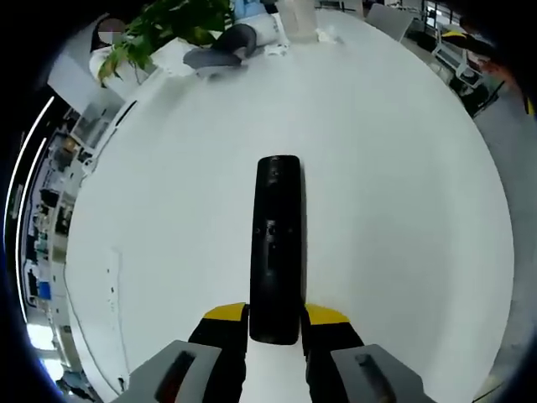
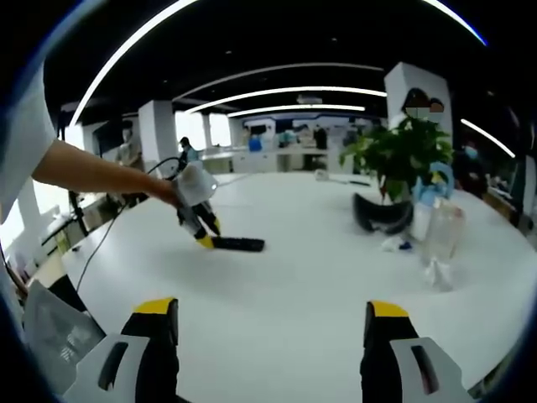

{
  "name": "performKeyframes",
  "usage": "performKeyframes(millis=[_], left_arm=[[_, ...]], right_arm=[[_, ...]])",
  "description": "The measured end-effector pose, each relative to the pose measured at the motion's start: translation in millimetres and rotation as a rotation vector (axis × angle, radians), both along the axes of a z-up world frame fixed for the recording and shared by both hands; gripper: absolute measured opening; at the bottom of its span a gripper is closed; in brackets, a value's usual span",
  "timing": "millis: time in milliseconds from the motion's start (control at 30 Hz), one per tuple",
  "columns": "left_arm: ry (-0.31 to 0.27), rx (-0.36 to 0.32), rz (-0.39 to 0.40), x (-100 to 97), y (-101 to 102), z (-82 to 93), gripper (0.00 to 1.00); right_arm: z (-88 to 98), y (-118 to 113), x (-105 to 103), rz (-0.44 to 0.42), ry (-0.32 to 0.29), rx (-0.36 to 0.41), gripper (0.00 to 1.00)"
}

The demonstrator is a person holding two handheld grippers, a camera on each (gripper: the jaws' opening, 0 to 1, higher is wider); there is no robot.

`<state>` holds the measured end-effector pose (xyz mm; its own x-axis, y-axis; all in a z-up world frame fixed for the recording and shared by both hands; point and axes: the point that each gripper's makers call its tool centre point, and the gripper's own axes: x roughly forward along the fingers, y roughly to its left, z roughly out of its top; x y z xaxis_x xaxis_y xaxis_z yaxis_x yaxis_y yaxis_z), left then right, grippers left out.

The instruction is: Press the specified remote control buttons in sequence, fully releasing each button before pressing the next.

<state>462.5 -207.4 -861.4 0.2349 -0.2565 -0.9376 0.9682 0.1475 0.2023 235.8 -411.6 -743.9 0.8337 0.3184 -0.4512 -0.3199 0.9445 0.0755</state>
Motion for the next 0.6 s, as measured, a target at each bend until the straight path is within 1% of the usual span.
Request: performKeyframes(millis=[100, 200, 233, 333, 433, 500, 533, 600], left_arm=[[-0.016, -0.012, 0.001, -0.9, 0.6, 0.7, 0.27], [-0.051, -0.032, 0.06, 5.2, 2.6, 2.6, 0.34], [-0.058, -0.047, 0.101, 6.7, 4.5, 3.4, 0.35], [-0.036, -0.095, 0.226, 6.4, 8.9, 3.5, 0.36], [-0.055, -0.135, 0.308, 10.4, 14.1, 5.3, 0.42], [-0.054, -0.167, 0.375, 11.3, 17.9, 5.0, 0.44], [-0.067, -0.183, 0.448, 13.2, 22.4, 5.6, 0.47], [-0.085, -0.217, 0.477, 13.1, 23.9, 6.9, 0.5]], right_arm=[[1.4, -0.2, 0.2, -0.001, -0.009, -0.003, 0.9], [2.0, -0.9, 0.2, -0.004, -0.012, -0.001, 0.9], [2.0, -1.2, 0.3, -0.006, -0.013, 0.0, 0.9], [3.4, -1.6, 0.3, -0.009, -0.02, -0.002, 0.9], [4.2, -2.1, 0.5, -0.012, -0.023, -0.002, 0.91], [4.8, -2.1, 0.6, -0.012, -0.028, -0.003, 0.91], [5.7, -2.2, 0.8, -0.013, -0.033, -0.003, 0.91], [6.6, -2.3, 1.0, -0.013, -0.037, -0.002, 0.91]])
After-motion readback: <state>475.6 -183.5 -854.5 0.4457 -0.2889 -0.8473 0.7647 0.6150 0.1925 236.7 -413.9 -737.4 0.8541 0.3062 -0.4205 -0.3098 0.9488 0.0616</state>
